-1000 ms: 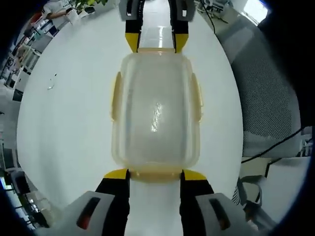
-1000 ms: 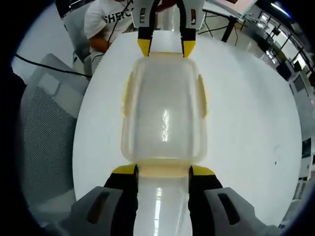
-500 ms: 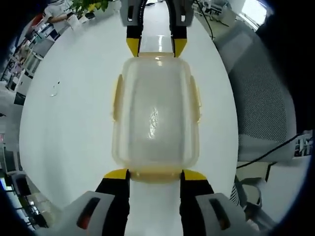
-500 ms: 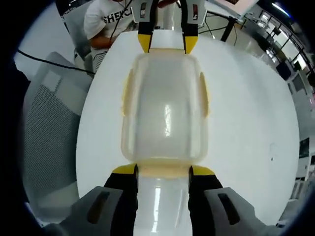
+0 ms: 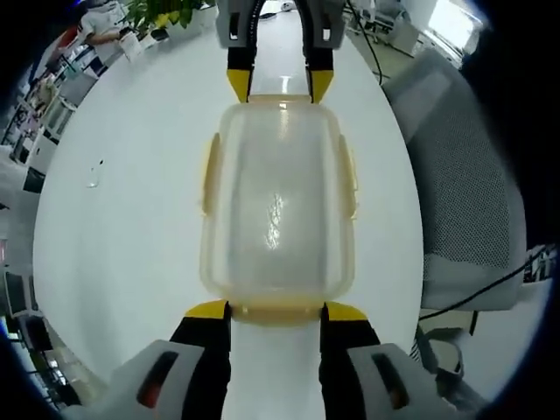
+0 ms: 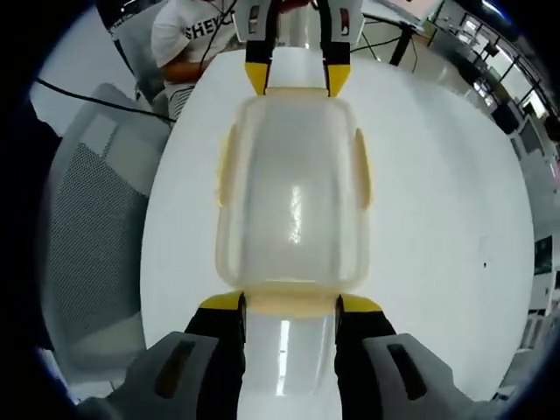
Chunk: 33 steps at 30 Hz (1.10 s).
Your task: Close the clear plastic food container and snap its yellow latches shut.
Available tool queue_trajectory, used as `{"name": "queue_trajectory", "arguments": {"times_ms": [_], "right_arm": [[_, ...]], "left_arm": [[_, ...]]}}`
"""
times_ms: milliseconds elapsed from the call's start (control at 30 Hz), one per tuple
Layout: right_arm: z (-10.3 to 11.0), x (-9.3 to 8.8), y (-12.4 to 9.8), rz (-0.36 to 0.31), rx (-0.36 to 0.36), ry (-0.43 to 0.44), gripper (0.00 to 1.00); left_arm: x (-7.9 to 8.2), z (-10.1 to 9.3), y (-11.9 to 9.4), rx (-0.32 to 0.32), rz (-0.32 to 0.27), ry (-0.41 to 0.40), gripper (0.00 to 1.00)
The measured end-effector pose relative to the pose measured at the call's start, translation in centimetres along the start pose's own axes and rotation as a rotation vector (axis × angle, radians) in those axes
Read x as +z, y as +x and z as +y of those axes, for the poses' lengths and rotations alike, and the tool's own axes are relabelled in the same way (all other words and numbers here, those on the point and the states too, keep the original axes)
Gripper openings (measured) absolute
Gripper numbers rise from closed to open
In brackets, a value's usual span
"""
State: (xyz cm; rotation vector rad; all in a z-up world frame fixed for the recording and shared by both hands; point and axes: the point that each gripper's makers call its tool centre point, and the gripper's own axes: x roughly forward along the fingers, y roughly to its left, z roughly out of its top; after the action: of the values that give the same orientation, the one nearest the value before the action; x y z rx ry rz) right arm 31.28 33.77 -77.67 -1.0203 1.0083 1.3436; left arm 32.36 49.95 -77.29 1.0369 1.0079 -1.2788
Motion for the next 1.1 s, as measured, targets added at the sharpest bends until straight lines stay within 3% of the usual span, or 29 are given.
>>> {"name": "queue_trajectory", "arguments": {"times_ms": [733, 1100], "right_arm": [[0.1, -4.8, -1.2, 0.036, -0.003, 0.008, 0.36], [0.5, -7.8, -1.8, 0.06, 0.001, 0.009, 0.36]], "left_arm": [[4.8, 0.2, 1.4, -0.021, -0.001, 0.02, 0.34], [7.8, -0.1, 2.3, -0.034, -0.039, 0.019, 0.34]]}}
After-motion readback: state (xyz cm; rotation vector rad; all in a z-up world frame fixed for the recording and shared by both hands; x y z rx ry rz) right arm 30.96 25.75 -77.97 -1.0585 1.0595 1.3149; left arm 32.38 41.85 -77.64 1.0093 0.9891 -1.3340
